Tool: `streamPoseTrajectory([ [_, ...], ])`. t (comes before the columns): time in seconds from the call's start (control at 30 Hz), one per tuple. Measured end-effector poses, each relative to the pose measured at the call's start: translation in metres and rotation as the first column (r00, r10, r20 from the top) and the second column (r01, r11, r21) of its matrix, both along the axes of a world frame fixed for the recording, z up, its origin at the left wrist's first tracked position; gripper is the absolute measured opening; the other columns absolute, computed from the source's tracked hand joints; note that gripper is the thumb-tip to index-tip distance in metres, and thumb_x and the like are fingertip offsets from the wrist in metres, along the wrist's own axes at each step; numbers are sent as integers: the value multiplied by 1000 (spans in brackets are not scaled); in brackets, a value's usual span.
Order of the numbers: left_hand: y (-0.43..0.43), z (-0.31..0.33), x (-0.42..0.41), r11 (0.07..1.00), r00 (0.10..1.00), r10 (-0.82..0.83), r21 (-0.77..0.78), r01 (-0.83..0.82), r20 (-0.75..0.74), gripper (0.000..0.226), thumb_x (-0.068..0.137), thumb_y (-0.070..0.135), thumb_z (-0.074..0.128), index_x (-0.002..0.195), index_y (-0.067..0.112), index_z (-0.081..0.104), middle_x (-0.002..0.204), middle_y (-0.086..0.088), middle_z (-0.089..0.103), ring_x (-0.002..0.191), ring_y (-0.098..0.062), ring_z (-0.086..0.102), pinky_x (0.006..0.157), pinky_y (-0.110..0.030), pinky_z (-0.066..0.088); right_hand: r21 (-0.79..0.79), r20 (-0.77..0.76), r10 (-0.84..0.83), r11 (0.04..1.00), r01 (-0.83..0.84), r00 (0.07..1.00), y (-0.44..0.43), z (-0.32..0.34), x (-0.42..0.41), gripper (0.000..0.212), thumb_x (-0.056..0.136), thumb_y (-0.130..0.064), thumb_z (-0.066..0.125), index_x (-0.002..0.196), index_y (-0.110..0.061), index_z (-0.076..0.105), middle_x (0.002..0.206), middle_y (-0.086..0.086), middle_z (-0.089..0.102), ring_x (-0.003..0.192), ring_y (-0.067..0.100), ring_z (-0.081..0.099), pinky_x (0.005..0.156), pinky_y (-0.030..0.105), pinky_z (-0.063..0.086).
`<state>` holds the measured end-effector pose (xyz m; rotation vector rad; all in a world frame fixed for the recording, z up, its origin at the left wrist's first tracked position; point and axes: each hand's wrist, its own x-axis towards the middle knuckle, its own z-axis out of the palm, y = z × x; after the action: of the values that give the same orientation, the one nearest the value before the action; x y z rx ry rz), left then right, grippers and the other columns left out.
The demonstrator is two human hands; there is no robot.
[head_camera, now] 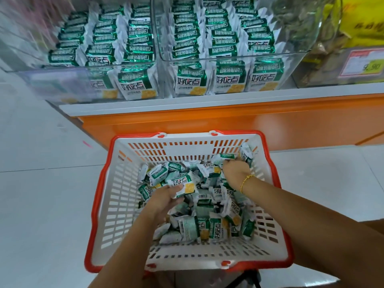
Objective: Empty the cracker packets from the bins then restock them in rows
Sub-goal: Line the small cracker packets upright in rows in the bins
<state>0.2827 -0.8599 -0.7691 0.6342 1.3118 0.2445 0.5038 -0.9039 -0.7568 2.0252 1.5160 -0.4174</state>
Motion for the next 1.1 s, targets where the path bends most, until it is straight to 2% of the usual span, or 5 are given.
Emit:
streamPoseTrajectory([
  [0.17,-3,8,-10,992,997,74,-101,-70,39,31,83,10,70,106,-9,60,144,-25,38,120,-29,53,90,-37,54,7,96,27,1000,-28,995,-7,-16,-2,59,92,4,45,147,-1,24,138,17,48,119,30,54,83,36,55],
  [0.3,-12,24,-14,993,992,90,-88,-82,92,15,87,5,64,98,-4,59,80,-10,48,104,-29,51,93,-39,52,-55,126,29,998,-23,992,-7,-9,-2,50,95,2,44,143,-2,34,137,11,50,120,23,54,87,30,50],
  [0.63,-26,62,-19,991,983,131,5,-133,127,17,86,2,65,99,-8,60,94,-7,45,88,-21,48,59,-26,57,53,-44,-103,993,105,994,-19,13,-4,39,96,0,45,135,0,45,130,16,57,116,28,58,90,34,48],
  [0.93,-44,81,-13,984,972,172,22,-178,160,5,90,0,60,93,-4,60,89,-6,58,80,-15,55,92,-38,50,-74,-210,-210,977,199,955,-33,28,3,10,89,-10,58,79,-7,58,71,1,51,59,11,49,52,21,43],
  [1.1,-44,71,-13,979,975,195,34,-199,104,20,90,5,62,106,-6,61,85,-3,48,76,-15,50,87,-35,51,-215,-709,-428,888,407,560,-18,67,6,27,82,-15,68,68,-14,44,70,-1,41,61,11,41,55,20,36],
])
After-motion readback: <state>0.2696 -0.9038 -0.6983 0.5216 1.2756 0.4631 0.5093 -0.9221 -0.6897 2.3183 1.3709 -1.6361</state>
